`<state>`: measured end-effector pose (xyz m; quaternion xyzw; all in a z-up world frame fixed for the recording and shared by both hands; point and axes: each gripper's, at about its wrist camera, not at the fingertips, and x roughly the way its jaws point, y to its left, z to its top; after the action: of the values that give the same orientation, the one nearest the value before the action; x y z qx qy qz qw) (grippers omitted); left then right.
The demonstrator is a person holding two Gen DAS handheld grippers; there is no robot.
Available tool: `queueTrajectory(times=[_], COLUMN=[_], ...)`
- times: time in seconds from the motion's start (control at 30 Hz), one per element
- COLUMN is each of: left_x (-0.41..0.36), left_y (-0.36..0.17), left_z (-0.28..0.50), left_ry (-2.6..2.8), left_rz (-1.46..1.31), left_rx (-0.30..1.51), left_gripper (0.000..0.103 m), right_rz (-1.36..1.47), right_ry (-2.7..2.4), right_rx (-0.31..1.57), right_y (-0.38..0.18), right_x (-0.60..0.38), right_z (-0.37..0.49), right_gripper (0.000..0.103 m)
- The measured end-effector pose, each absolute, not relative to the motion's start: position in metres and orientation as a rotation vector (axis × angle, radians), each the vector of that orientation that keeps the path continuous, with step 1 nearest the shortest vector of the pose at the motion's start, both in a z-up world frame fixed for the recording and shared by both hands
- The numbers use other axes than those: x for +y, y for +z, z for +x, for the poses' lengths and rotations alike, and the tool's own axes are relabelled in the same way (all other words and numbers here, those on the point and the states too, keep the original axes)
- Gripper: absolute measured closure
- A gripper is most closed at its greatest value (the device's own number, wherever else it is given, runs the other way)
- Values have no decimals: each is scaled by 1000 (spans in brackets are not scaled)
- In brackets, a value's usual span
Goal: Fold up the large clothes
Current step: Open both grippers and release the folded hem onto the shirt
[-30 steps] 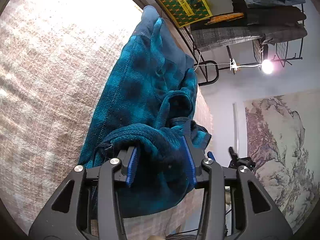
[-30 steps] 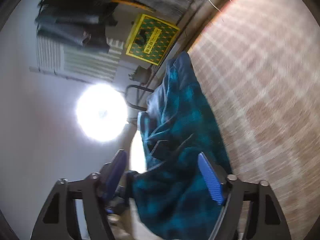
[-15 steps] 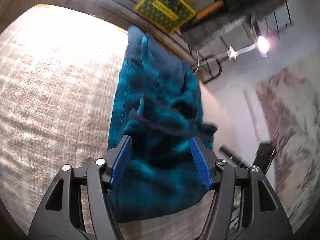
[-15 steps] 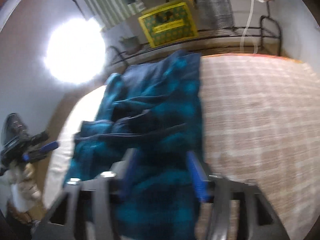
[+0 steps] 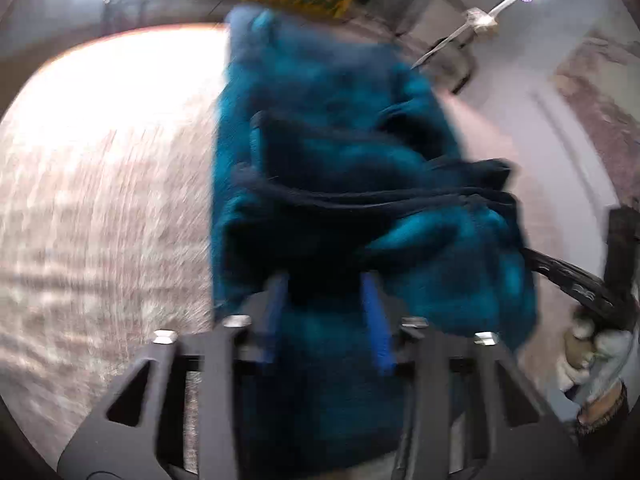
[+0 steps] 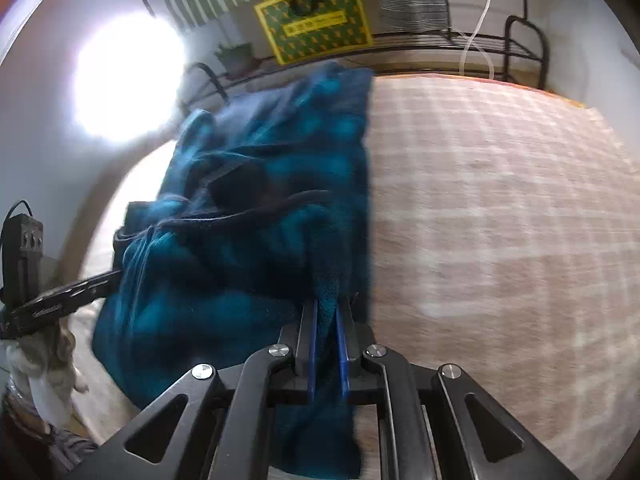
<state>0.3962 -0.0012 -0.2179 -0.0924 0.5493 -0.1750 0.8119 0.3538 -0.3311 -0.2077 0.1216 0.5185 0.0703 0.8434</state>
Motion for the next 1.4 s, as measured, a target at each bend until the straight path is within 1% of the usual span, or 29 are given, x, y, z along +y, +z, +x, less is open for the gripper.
queueTrajectory(times=[0.03,0.1,0.13,0.17,0.2,0.23,0.4,0.5,0.6,0.7,0.77,0.8,0.9,0.97,1.07,1.1,1.13,1.23,1.37,1.4], left_x=[3,6,6,5,4,2,-6,-9,-13,-22,-20,-19,-24,-26,-8,0,11,37,62,64], left_y=[-222,-218,-215,-210,-207,-202,-182,-183,-187,-202,-216,-221,-228,-226,-215,-210,-202,-191,-198,-199], left_z=[397,398,397,395,392,389,377,381,395,414,423,427,431,434,443,446,451,475,526,534], left_ry=[-368,-363,-361,-360,-360,-368,-405,-398,-397,-387,-397,-404,-441,-478,-567,-588,-596,-528,-470,-457], left_rz=[-229,-244,-242,-232,-222,-214,-190,-188,-209,-138,-154,-157,-112,-84,-164,-198,-220,-192,-218,-208], left_rx=[1165,1154,1146,1133,1122,1108,1029,1023,1040,1065,1100,1110,1108,1123,1151,1138,1103,1002,968,958], left_gripper=[79,79,79,79,79,79,79,79,79,79,79,79,79,79,78,78,78,78,78,78], right_rz=[253,252,229,208,194,187,182,186,138,95,81,68,36,43,23,46,92,192,309,300], right_ry=[139,159,169,192,198,200,240,312,371,372,340,309,241,257,291,315,356,399,430,430], right_rx=[1121,1126,1113,1089,1061,1034,889,857,885,910,932,954,1072,1088,1099,1098,1082,1028,1001,995], right_y=[-215,-221,-217,-210,-203,-197,-167,-159,-163,-173,-183,-190,-220,-230,-223,-219,-213,-198,-186,-182], right_x=[-333,-331,-329,-326,-325,-324,-313,-295,-266,-252,-252,-253,-260,-261,-260,-263,-269,-289,-300,-296], right_z=[352,349,348,345,342,340,334,341,352,368,380,388,410,414,414,413,411,412,445,458], right_gripper=[98,96,89,87,73,68,68,68,69,69,69,73,78,77,75,73,73,73,67,63])
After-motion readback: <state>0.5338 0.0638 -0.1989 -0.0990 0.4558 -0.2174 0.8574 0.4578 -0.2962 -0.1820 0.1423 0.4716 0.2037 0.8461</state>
